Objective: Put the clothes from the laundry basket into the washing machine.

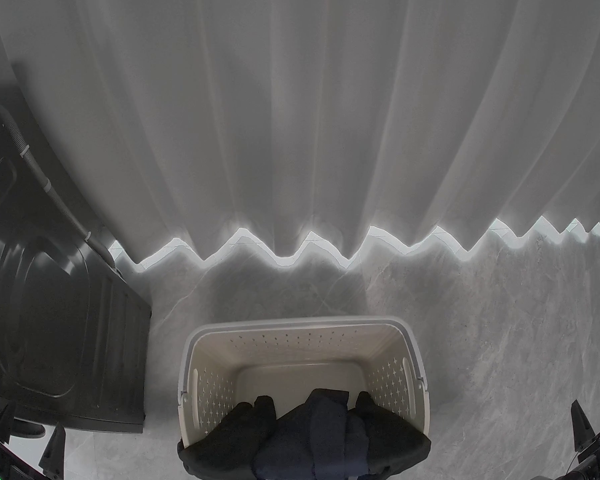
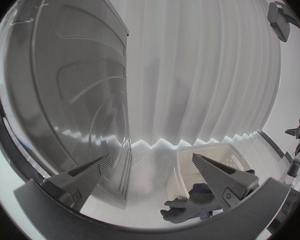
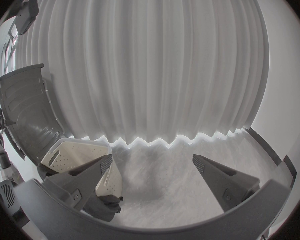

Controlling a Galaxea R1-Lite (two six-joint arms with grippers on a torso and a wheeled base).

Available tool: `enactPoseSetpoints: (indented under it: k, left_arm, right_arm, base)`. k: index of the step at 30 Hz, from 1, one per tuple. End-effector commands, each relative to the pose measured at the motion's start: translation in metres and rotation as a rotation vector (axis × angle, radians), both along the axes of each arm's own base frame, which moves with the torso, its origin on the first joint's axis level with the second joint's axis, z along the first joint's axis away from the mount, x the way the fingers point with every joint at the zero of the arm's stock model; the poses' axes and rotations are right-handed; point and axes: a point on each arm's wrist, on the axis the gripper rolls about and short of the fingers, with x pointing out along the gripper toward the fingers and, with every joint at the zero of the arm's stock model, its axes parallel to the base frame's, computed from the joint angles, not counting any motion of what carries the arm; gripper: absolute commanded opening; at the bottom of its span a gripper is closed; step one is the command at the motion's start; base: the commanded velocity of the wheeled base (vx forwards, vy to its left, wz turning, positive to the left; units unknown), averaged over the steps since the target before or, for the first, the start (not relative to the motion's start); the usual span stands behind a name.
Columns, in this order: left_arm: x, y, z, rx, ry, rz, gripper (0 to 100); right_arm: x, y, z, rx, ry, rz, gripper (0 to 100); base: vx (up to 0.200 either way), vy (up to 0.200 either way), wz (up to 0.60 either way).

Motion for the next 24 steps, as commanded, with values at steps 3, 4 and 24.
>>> enactPoseSetpoints:
  k: [3, 4, 24]
  left_arm:
    - [0.0000, 0.0000, -0.0048, -0.001, 0.001, 0.002, 100]
    - [-0.0001, 0.0000, -0.0048, -0.001, -0.001, 0.000, 100]
    - [-0.0001, 0.0000, -0.0048, -0.001, -0.001, 0.002, 100]
  right_arm:
    - [0.0001, 0.0000, -0.0053, 0.000, 0.001, 0.000, 100]
    - [0.0001, 0.0000, -0.0053, 0.000, 0.001, 0.000, 100]
    - [0.0001, 0.0000, -0.0053, 0.000, 0.001, 0.000, 100]
  base:
    - [-0.200, 0.000, 0.00]
    - [-0.200, 0.000, 0.00]
    - [-0.140, 0.000, 0.00]
